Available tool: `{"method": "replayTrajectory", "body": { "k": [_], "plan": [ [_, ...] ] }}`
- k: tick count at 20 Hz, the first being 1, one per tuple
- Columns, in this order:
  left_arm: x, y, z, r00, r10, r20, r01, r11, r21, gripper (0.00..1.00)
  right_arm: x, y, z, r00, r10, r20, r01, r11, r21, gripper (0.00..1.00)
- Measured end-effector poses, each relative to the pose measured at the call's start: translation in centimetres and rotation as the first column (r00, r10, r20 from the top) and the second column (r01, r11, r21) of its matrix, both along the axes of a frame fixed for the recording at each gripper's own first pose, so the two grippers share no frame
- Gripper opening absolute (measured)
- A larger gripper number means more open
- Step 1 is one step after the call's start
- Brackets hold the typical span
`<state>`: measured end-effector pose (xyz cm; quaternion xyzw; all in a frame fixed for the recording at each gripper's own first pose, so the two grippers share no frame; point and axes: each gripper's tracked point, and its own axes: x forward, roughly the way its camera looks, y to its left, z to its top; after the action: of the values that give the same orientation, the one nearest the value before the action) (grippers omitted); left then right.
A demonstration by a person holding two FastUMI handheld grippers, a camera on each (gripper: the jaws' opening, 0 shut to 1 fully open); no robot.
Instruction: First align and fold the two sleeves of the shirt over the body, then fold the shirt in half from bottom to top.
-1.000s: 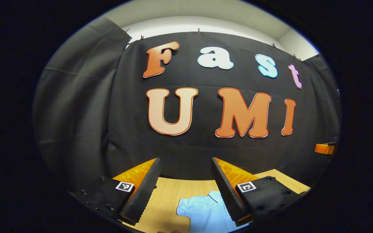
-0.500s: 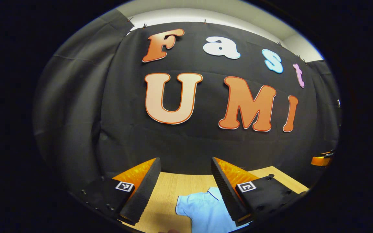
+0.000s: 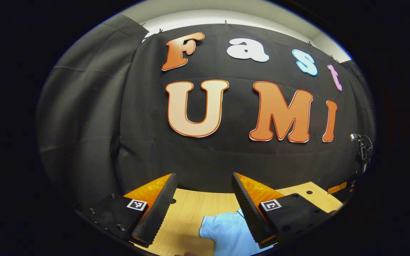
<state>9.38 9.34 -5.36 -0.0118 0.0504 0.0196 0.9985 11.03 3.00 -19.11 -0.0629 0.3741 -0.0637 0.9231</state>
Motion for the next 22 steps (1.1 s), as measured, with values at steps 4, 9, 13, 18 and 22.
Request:
{"method": "replayTrajectory", "body": {
  "k": [4,9,13,18,22],
  "plan": [
    [0.2,0.9,-1.1,0.999,0.036,-0.021,-0.036,0.999,0.002,1.0,2.9,-2.6,-6.6,0.981,-0.069,-0.18,0.069,0.998,-0.007,0.99],
    [0.0,1.4,-2.5,0.997,0.053,-0.048,-0.053,0.999,0.006,1.0,4.0,-4.7,-13.5,0.922,-0.109,-0.371,0.094,0.994,-0.059,0.99],
    [-0.2,1.2,-3.2,0.996,0.053,-0.067,-0.052,0.999,0.013,1.0,4.7,-5.8,-17.3,0.88,-0.152,-0.45,0.127,0.988,-0.085,0.99],
    [-0.8,1.1,-4.1,0.994,0.06,-0.086,-0.059,0.998,0.017,1.0,3.7,-6.3,-19.5,0.843,-0.17,-0.51,0.148,0.985,-0.083,0.99],
    [-1.5,1.2,-4.5,0.992,0.075,-0.097,-0.074,0.997,0.018,1.0,3.6,-6.2,-20.4,0.835,-0.182,-0.519,0.189,0.981,-0.04,0.74]
  ]
}}
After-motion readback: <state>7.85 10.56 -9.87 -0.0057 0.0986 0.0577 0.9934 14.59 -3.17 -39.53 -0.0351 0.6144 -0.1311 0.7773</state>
